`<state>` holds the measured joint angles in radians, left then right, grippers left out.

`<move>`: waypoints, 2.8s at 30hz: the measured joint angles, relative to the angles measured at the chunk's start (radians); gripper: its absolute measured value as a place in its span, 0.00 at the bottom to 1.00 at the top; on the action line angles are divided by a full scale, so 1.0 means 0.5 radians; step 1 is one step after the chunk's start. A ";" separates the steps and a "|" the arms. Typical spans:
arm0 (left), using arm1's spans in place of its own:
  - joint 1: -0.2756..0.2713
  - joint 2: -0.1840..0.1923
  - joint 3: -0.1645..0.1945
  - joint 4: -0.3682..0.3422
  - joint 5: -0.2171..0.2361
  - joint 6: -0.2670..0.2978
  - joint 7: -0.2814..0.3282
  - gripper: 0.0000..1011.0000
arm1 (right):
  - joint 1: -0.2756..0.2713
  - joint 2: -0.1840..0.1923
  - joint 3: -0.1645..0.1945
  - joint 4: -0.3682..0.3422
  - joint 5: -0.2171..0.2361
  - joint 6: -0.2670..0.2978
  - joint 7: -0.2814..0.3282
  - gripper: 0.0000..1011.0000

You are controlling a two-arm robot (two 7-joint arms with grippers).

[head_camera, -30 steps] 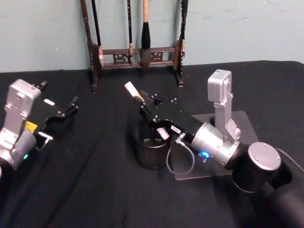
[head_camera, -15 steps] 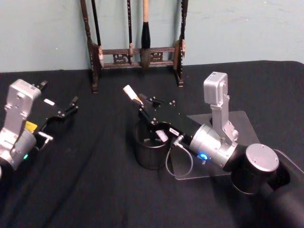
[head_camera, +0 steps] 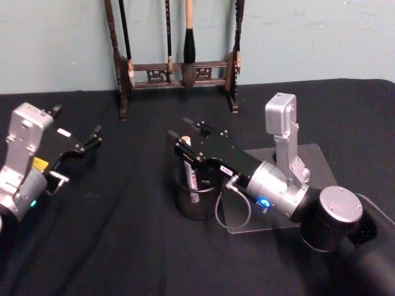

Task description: Pick up the water-based marker from the table and place it into the pen holder.

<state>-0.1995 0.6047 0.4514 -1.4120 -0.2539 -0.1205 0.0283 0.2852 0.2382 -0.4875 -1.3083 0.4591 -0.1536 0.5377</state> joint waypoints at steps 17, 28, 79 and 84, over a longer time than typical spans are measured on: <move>0.000 0.000 0.000 0.000 0.000 0.000 0.000 0.99 | 0.000 0.000 0.001 -0.001 0.004 0.000 0.003 0.96; 0.000 0.000 0.000 0.000 0.000 0.000 0.000 0.99 | -0.045 0.048 0.061 -0.142 0.051 -0.006 -0.011 0.99; 0.000 0.000 0.000 0.000 0.000 0.000 0.000 0.99 | -0.353 0.308 0.435 -0.575 -0.297 1.300 -0.690 0.99; 0.000 0.000 0.000 0.000 0.000 0.000 0.000 0.99 | -0.359 0.307 0.458 -0.550 -0.327 1.309 -0.691 0.99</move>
<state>-0.1995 0.6047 0.4514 -1.4120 -0.2539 -0.1205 0.0283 0.1059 0.3916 -0.2587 -1.5833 0.2957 0.5011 0.1923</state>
